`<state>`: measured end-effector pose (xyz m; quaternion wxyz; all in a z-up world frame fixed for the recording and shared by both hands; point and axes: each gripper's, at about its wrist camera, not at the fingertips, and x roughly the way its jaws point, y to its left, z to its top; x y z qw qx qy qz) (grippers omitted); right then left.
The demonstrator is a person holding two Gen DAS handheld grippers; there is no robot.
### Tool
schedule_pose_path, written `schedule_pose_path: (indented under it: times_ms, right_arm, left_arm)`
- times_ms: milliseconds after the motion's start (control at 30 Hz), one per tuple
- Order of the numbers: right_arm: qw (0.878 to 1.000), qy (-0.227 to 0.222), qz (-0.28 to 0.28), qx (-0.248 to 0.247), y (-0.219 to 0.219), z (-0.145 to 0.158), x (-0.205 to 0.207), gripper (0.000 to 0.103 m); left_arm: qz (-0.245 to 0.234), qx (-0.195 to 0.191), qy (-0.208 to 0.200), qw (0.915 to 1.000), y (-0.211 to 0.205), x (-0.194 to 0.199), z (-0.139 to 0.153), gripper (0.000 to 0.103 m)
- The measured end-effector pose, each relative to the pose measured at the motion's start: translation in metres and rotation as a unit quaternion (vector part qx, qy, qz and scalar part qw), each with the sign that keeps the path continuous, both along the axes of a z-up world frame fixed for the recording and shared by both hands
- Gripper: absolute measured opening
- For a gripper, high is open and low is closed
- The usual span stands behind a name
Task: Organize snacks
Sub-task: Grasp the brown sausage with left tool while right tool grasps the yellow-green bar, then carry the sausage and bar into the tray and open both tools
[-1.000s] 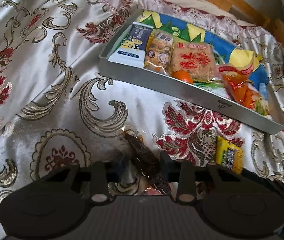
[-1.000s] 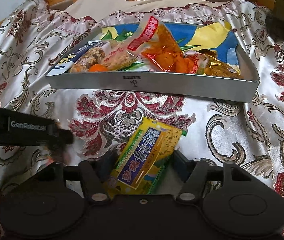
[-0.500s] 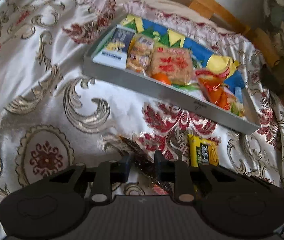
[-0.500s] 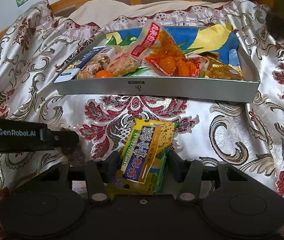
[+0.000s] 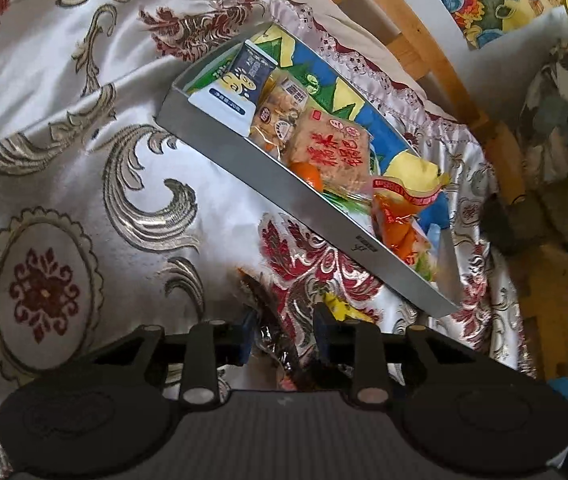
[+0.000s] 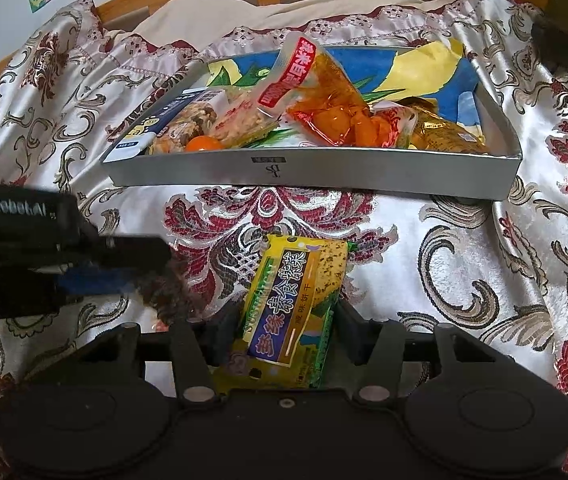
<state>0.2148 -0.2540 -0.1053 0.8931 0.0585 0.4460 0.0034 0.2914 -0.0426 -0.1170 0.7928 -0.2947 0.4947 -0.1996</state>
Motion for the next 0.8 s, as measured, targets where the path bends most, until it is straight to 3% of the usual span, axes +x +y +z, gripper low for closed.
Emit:
schedule_pose_path:
  times_ms: [233, 300, 500, 700, 800]
  right_arm:
    - [1.0, -0.001, 0.008, -0.012, 0.004, -0.003, -0.001, 0.054]
    - [1.0, 0.0, 0.009, -0.015, 0.004, -0.003, -0.001, 0.054]
    - [1.0, -0.001, 0.005, -0.011, 0.002, -0.002, -0.001, 0.054]
    - [1.0, -0.003, 0.003, -0.023, 0.005, 0.001, -0.002, 0.052]
    - [0.998, -0.019, 0.012, -0.066, 0.011, 0.004, -0.005, 0.052]
  left_arm:
    - [-0.038, -0.038, 0.055, 0.997, -0.016, 0.002, -0.028, 0.035]
    - [-0.035, -0.032, 0.048, 0.9977, -0.017, 0.0, -0.029, 0.033]
    - [-0.016, -0.016, 0.049, 0.9986, -0.015, -0.001, -0.028, 0.017]
    - [0.012, -0.008, 0.017, 0.9997, -0.007, -0.004, -0.011, 0.011]
    - [0.011, 0.017, -0.022, 0.9996, -0.009, -0.007, 0.004, 0.011]
